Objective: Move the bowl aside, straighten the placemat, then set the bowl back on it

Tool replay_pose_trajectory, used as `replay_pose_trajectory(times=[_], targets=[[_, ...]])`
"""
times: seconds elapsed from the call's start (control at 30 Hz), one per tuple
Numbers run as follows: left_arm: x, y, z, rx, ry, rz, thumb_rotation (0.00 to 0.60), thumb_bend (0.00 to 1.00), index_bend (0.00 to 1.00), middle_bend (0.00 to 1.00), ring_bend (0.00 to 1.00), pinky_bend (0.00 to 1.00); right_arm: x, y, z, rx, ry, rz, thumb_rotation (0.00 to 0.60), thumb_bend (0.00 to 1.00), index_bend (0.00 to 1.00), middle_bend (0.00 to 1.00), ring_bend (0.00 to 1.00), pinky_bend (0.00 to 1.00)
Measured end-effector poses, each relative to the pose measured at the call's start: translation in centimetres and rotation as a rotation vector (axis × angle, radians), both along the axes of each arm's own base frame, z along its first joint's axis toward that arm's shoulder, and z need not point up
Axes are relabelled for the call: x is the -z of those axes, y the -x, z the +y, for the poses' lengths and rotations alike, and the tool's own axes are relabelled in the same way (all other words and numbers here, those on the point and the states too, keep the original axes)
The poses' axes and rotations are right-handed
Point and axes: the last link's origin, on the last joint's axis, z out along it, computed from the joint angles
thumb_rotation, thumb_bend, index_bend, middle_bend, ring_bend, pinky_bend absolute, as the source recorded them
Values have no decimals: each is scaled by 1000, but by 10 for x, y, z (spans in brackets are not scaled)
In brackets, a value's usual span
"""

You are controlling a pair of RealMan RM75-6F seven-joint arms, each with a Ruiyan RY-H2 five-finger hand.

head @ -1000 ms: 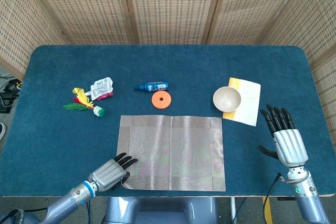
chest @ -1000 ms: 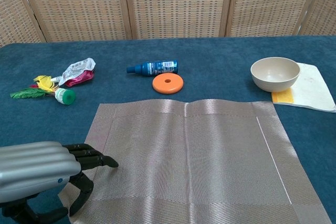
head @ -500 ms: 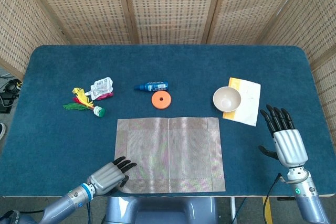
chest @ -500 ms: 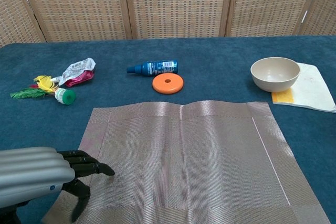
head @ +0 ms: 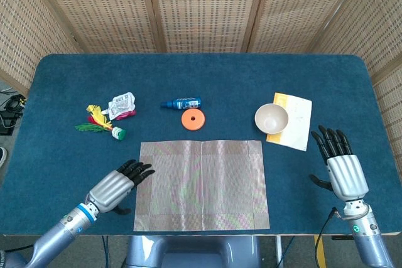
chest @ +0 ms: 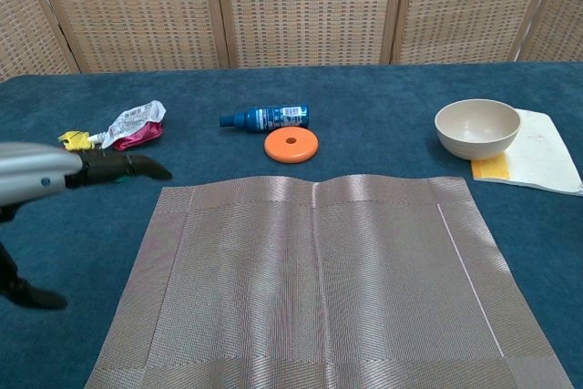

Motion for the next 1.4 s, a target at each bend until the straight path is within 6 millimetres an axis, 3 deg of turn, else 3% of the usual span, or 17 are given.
replay_pose_trajectory(times=[0.2, 0.43, 0.7, 1.07, 1.4], targets=[[-24, 9, 22, -44, -228, -40, 600, 0, 0, 0, 0, 0, 3, 3, -3, 22, -7, 9, 600, 0, 58, 0, 0, 0], [-62, 32, 35, -179, -525, -71, 600, 0, 0, 0, 0, 0, 12, 9, -28, 77, -66, 56, 600, 0, 82, 0, 0, 0], [-84, 41, 35, -217, -568, -85, 600, 0, 0, 0, 0, 0, 29, 5, -70, 146, -204, 50, 600, 0, 168, 0, 0, 0], [-94, 43, 35, -235, -551, -130, 600, 0, 0, 0, 0, 0, 68, 0, -120, 156, -239, 164, 600, 8, 260, 0, 0, 0], [-92, 45, 38, -239, -549, -118, 600, 0, 0, 0, 0, 0, 94, -4, -154, 165, -244, 252, 600, 281, 407, 0, 0, 0]])
